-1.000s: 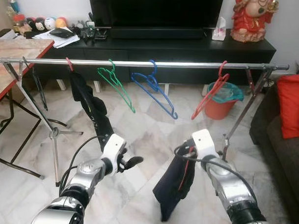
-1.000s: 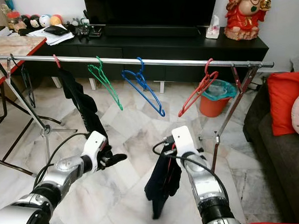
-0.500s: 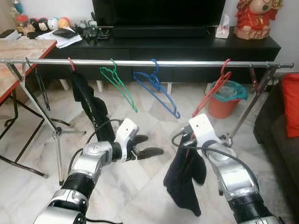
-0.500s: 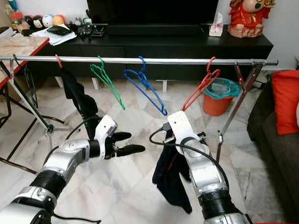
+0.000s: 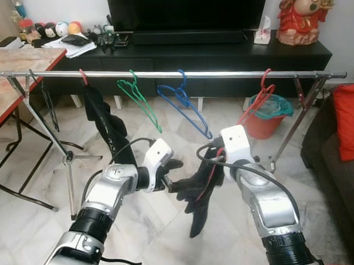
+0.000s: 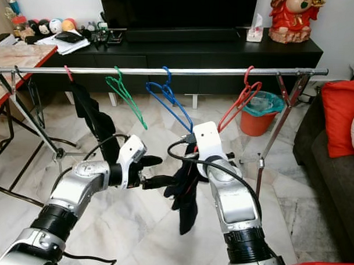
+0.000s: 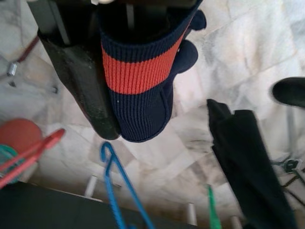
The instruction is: Hang hanger
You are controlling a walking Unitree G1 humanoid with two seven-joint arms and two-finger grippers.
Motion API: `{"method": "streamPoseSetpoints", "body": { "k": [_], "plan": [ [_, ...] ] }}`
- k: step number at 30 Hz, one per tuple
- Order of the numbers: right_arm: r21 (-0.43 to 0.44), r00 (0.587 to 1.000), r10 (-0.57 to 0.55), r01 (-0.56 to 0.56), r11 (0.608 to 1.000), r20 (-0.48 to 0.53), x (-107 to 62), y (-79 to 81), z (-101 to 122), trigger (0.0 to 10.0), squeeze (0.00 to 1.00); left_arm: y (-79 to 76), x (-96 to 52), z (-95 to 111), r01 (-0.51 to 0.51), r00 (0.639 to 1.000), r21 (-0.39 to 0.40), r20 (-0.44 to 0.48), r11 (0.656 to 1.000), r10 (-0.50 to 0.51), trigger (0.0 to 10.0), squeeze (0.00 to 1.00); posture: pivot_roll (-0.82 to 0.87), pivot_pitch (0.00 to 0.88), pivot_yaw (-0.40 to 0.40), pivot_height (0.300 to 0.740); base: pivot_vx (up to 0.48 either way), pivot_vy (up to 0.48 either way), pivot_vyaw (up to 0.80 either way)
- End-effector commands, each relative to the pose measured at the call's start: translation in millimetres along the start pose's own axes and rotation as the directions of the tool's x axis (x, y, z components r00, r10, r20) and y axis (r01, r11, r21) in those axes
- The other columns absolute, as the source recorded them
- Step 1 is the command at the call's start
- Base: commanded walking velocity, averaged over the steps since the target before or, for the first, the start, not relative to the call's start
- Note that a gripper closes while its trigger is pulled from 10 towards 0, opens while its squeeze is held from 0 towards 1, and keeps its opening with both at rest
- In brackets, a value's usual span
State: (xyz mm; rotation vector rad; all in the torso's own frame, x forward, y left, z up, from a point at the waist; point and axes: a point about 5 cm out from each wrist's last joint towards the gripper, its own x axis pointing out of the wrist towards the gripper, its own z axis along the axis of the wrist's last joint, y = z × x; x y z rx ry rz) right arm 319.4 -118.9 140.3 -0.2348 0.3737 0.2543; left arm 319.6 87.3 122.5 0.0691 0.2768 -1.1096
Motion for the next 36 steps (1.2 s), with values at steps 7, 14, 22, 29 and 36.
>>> {"method": "streamPoseSetpoints", "body": {
  "k": [7, 14, 22, 29, 36],
  "plan": [
    [-0.111, 0.994, 0.102, -0.099, 0.989, 0.029, -12.4, 13.7, 17.8, 10.0, 0.0, -12.0, -5.1, 4.2, 0.062, 0.998, 0.0, -0.007, 0.998, -0.062, 10.0, 0.0, -0.18, 0.0, 0.091, 0.74, 0.0, 0.0, 0.0],
    [-0.168, 0.993, 0.118, -0.114, 0.979, 0.015, -14.2, 16.0, 19.4, 10.0, 0.0, -25.5, -5.7, 13.9, 0.16, 0.987, 0.029, -0.005, 0.987, -0.16, 10.0, 0.0, -0.18, 0.0, 0.092, 0.74, 0.0, 0.0, 0.0],
    [-0.064, 0.991, -0.06, 0.068, 0.996, 0.122, -12.2, -7.6, 20.1, 10.0, 0.0, -3.4, -13.2, 3.6, -0.07, 0.998, 0.01, -0.006, 0.998, 0.07, 10.0, 0.0, -0.18, 0.0, 0.102, 0.74, 0.0, 0.0, 0.0],
    [0.258, 0.987, -0.161, 0.153, 0.954, 0.008, -12.3, -28.9, -38.6, 10.0, 0.0, 34.9, -44.1, -45.5, -0.5, 0.864, -0.097, -0.125, 0.86, 0.488, 10.0, 0.0, -0.17, 0.0, 0.094, 0.74, 0.0, 0.0, 0.0],
    [0.326, 0.975, -0.158, 0.201, 0.924, -0.154, -10.7, -24.5, -94.1, 10.0, 0.0, 45.1, -67.7, -93.5, -0.75, 0.659, -0.166, -0.282, 0.641, 0.698, 10.0, 0.0, -0.17, 0.0, 0.09, 0.74, 0.0, 0.0, 0.0]
  ]
}}
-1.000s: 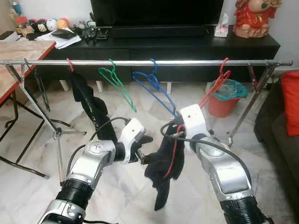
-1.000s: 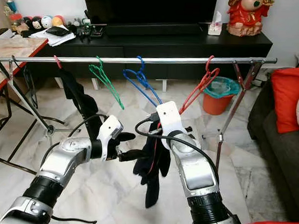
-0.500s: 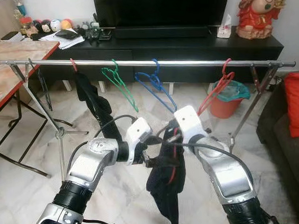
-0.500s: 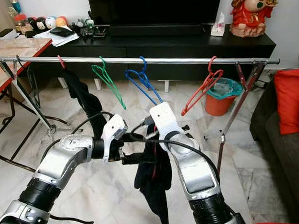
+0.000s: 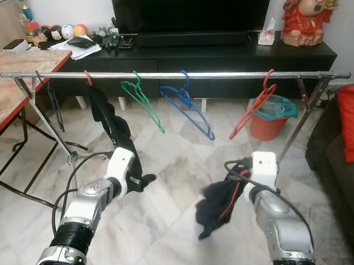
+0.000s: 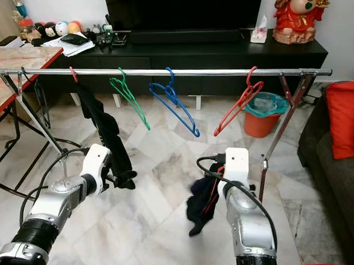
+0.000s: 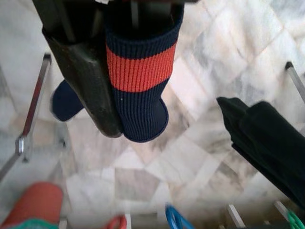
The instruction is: Hang hanger
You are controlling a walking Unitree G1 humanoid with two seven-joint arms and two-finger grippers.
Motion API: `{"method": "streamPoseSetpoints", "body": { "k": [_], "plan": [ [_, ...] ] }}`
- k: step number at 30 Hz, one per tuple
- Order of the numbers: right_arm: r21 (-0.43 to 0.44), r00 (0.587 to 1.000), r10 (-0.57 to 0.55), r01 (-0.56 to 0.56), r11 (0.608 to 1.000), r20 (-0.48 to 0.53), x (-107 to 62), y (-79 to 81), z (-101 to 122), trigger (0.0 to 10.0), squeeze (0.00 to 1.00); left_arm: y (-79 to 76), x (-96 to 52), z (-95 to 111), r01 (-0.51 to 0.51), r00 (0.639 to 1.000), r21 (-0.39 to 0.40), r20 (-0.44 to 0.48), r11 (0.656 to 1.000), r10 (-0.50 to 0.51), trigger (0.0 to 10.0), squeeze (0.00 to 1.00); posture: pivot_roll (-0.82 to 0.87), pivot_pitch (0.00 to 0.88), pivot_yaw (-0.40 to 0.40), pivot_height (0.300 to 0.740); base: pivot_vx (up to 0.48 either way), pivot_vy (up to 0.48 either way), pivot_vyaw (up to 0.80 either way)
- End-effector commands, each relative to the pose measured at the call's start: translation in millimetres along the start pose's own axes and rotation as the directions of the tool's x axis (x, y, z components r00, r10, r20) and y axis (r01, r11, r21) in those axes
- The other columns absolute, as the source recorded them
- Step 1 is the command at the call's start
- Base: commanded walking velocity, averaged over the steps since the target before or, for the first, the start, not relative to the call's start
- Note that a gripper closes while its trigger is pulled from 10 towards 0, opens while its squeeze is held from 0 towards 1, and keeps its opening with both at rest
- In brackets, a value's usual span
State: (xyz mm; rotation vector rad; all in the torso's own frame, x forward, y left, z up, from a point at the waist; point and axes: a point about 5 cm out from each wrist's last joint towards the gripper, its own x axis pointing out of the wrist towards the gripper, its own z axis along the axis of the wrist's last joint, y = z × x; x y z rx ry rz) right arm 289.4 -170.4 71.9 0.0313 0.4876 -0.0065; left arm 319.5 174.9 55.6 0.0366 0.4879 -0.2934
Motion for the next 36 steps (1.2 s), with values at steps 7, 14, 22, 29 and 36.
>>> {"method": "streamPoseSetpoints", "body": {
  "k": [7, 14, 22, 29, 36],
  "plan": [
    [0.031, 0.999, 0.0, 0.001, 1.0, -0.039, 0.0, 3.5, -18.5, 10.0, 0.0, 7.4, -5.5, -35.5, -0.116, 0.991, -0.052, -0.078, 0.992, 0.112, 10.0, 0.0, -0.18, 0.0, 0.093, 0.74, 0.0, 0.0, 0.0],
    [0.036, 0.999, -0.015, 0.014, 0.999, 0.031, -0.7, 1.3, -12.1, 10.0, 0.0, -0.4, 1.8, -40.0, -0.146, 0.987, -0.065, -0.07, 0.987, 0.142, 10.0, 0.0, -0.19, 0.0, 0.083, 0.74, 0.0, 0.14, 0.0],
    [0.039, 0.996, -0.016, 0.012, 0.999, 0.09, 0.8, 4.3, 0.4, 10.0, 0.0, -3.7, 4.7, -38.0, -0.143, 0.989, -0.062, -0.052, 0.988, 0.14, 10.0, 0.0, -0.19, 0.0, 0.077, 0.74, 0.0, 0.247, 0.0],
    [0.045, 0.996, -0.023, 0.019, 0.999, 0.09, 1.2, 5.9, 1.3, 10.0, 0.0, -3.4, 6.5, -36.5, -0.143, 0.989, -0.055, -0.04, 0.988, 0.141, 10.0, 0.0, -0.18, 0.0, 0.085, 0.74, 0.0, 0.246, 0.0],
    [0.049, 0.996, -0.02, 0.015, 0.999, 0.092, 1.7, 8.4, 1.6, 10.0, 0.0, -3.3, 7.5, -34.5, -0.136, 0.99, -0.05, -0.033, 0.989, 0.135, 10.0, 0.0, -0.18, 0.0, 0.09, 0.74, 0.0, 0.244, -0.61]
  ]
}}
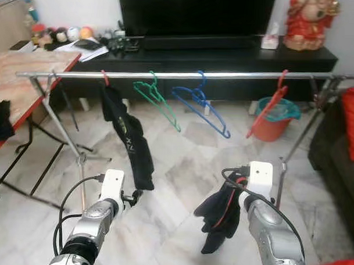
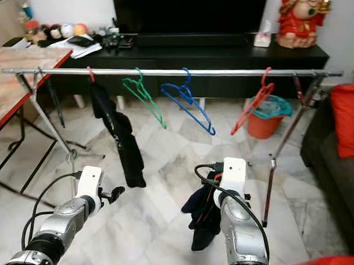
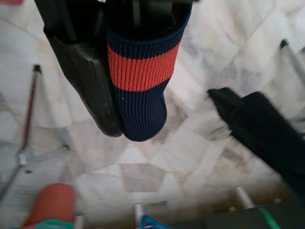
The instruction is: Hang hanger
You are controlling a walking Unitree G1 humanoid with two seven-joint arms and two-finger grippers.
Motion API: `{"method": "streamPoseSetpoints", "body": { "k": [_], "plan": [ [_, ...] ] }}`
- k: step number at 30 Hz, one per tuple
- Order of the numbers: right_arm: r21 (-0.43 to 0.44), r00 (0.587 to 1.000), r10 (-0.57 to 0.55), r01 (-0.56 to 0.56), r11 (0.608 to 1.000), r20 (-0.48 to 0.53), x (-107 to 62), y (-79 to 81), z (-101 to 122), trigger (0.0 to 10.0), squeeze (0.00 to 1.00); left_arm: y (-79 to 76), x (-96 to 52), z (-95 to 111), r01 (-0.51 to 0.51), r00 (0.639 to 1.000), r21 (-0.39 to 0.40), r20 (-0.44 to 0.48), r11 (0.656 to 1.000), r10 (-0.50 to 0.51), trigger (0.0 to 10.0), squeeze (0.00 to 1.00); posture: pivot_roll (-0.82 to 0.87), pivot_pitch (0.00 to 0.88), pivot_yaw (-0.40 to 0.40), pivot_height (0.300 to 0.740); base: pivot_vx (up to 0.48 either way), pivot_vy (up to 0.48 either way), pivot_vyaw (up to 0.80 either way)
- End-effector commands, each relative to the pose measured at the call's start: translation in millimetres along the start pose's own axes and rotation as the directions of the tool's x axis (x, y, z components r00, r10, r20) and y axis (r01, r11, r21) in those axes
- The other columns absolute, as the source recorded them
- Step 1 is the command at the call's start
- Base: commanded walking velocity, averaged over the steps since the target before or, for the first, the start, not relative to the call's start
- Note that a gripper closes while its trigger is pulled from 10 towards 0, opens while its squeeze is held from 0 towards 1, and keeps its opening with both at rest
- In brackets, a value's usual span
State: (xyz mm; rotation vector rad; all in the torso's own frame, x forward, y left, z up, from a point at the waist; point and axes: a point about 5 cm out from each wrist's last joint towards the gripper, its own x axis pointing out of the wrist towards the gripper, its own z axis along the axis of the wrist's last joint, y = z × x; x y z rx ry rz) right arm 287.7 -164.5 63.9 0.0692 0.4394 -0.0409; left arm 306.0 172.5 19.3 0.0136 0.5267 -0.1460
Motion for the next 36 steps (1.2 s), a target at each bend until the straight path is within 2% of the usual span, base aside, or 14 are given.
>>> {"method": "streamPoseSetpoints", "body": {
  "k": [1, 16, 29, 36],
  "plan": [
    [0.007, 0.999, 0.007, -0.008, 1.0, 0.048, -0.1, 3.8, 10.1, 10.0, 0.0, 1.0, 1.9, 4.7, -0.001, 1.0, 0.01, 0.008, 1.0, 0.0, 10.0, 0.0, -0.18, 0.0, 0.092, 0.74, 0.0, 0.244, 0.0],
    [0.013, 0.998, 0.003, -0.004, 1.0, 0.061, 0.6, 5.6, 13.9, 10.0, 0.0, -0.8, 4.5, 12.4, 0.017, 0.999, 0.016, 0.028, 1.0, -0.017, 10.0, 0.0, -0.18, 0.0, 0.096, 0.74, 0.0, 0.242, 0.0],
    [0.02, 0.997, 0.01, -0.011, 1.0, 0.077, 1.1, 8.9, 17.4, 10.0, 0.0, -1.6, 5.0, 13.5, 0.024, 0.999, 0.019, 0.028, 1.0, -0.024, 10.0, 0.0, -0.17, 0.0, 0.1, 0.74, 0.0, 0.242, -0.52],
    [0.025, 0.996, 0.005, -0.008, 1.0, 0.093, 0.7, 8.7, 19.3, 10.0, 0.0, -1.6, 5.4, 15.0, 0.024, 0.999, 0.019, 0.031, 1.0, -0.025, 10.0, 0.0, -0.17, 0.0, 0.102, 0.74, 0.0, 0.242, 0.0]
  ]
}}
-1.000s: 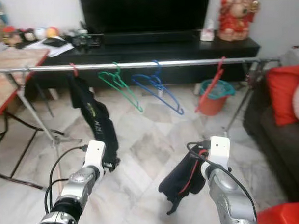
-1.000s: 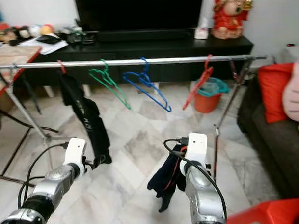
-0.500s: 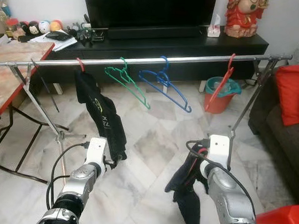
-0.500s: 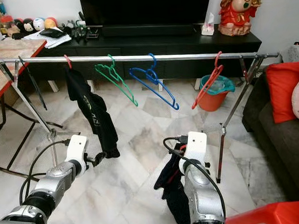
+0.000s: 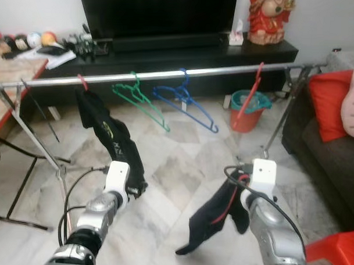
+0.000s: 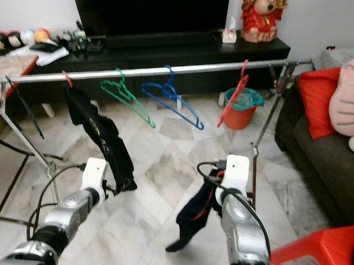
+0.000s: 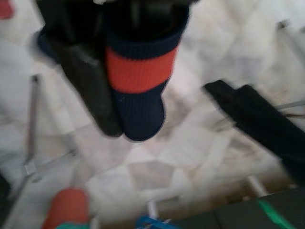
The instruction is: Hang hanger
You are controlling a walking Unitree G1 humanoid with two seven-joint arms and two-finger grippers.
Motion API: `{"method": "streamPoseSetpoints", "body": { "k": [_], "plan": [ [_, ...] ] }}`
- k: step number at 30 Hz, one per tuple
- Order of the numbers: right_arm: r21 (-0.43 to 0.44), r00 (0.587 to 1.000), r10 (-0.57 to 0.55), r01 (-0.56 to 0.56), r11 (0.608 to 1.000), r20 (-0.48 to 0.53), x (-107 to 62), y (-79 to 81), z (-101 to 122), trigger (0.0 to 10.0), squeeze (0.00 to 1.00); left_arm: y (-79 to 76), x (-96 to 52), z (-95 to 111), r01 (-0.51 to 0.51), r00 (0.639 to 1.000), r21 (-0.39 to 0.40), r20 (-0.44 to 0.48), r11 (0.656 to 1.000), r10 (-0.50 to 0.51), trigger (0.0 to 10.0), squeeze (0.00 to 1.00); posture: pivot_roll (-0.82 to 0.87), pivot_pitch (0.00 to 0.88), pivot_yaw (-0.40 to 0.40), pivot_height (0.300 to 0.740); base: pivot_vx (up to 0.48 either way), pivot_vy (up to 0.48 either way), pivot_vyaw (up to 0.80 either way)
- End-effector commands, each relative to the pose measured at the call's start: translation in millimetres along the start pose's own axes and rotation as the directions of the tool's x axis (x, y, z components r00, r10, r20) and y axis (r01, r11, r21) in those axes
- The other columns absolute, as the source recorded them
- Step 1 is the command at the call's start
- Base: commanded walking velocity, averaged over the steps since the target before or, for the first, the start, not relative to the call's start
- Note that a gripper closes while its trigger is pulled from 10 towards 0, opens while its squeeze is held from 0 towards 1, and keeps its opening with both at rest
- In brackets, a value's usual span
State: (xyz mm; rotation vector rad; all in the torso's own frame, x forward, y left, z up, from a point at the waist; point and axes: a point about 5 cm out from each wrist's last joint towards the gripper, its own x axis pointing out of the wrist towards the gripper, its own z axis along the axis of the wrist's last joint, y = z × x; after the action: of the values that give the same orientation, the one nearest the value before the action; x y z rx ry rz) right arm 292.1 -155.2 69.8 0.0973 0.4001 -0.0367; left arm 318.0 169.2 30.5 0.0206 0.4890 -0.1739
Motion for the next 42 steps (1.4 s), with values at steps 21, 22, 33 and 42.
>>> {"method": "streamPoseSetpoints", "body": {
  "k": [21, 22, 33, 42],
  "plan": [
    [-0.006, 0.999, -0.001, 0.001, 1.0, 0.053, 0.4, 1.5, 14.4, 10.0, 0.0, 2.1, -0.6, 0.8, 0.004, 1.0, 0.032, 0.005, 0.999, -0.005, 10.0, 0.0, -0.16, 0.0, 0.106, 0.74, 0.0, 0.091, 0.0],
    [-0.006, 0.999, -0.001, 0.001, 1.0, 0.053, 0.5, 1.6, 14.5, 10.0, 0.0, 2.0, -0.8, 0.4, 0.007, 1.0, 0.035, 0.003, 0.999, -0.007, 10.0, 0.0, -0.16, 0.0, 0.106, 0.74, 0.0, 0.0, 0.0],
    [-0.041, 0.997, 0.059, -0.057, 0.998, 0.051, 1.4, 7.6, 19.5, 10.0, 0.0, -0.1, -1.3, -0.9, 0.022, 1.0, 0.037, 0.003, 0.999, -0.022, 10.0, 0.0, -0.16, 0.0, 0.109, 0.74, 0.0, 0.0, 0.0],
    [-0.084, 0.993, 0.071, -0.063, 0.994, 0.093, 1.1, 8.6, 29.7, 10.0, 0.0, -1.7, -2.5, -3.5, 0.021, 1.0, 0.023, -0.002, 1.0, -0.021, 10.0, 0.0, -0.16, 0.0, 0.107, 0.74, 0.0, 0.0, 0.0]
  ]
}}
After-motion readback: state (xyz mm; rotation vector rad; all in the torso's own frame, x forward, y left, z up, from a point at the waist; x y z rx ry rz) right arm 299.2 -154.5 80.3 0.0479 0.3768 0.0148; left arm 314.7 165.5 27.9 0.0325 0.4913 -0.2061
